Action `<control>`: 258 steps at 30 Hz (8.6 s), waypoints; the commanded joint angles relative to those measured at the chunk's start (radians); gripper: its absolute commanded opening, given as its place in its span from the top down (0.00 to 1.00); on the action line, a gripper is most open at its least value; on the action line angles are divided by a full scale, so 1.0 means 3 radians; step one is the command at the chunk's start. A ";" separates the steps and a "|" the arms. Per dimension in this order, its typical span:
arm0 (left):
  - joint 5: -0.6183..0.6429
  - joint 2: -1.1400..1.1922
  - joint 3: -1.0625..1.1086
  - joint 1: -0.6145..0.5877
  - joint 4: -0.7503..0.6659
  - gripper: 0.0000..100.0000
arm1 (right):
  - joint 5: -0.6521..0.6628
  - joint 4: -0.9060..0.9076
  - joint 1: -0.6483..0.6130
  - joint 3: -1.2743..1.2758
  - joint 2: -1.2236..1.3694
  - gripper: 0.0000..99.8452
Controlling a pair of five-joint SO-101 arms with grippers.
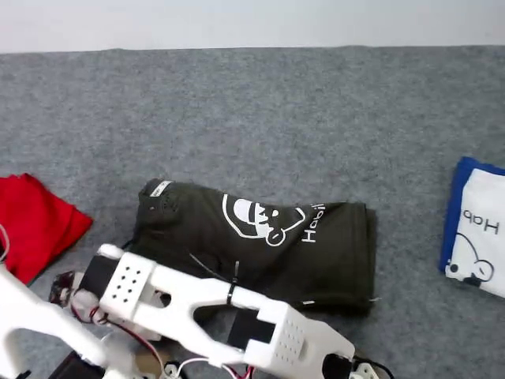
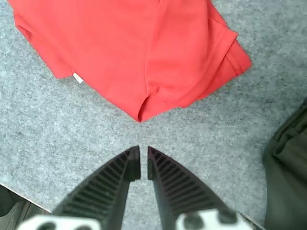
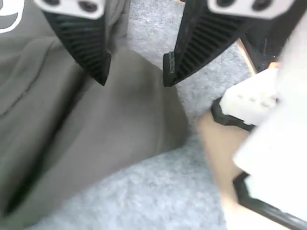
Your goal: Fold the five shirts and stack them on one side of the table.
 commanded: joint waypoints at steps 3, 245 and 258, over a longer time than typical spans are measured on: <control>-0.0026 -0.0102 -0.0008 -0.0015 -0.0031 0.97 | -0.0026 -0.0028 -0.0095 -0.0164 0.0166 0.81; -0.0128 -0.1468 0.3537 0.2547 -0.1611 0.91 | -0.1074 -0.0724 0.4345 0.1734 -0.0130 0.90; -0.0133 -0.1493 0.3879 0.3151 -0.2291 0.99 | -0.0854 -0.0678 0.4641 0.1672 -0.0115 0.99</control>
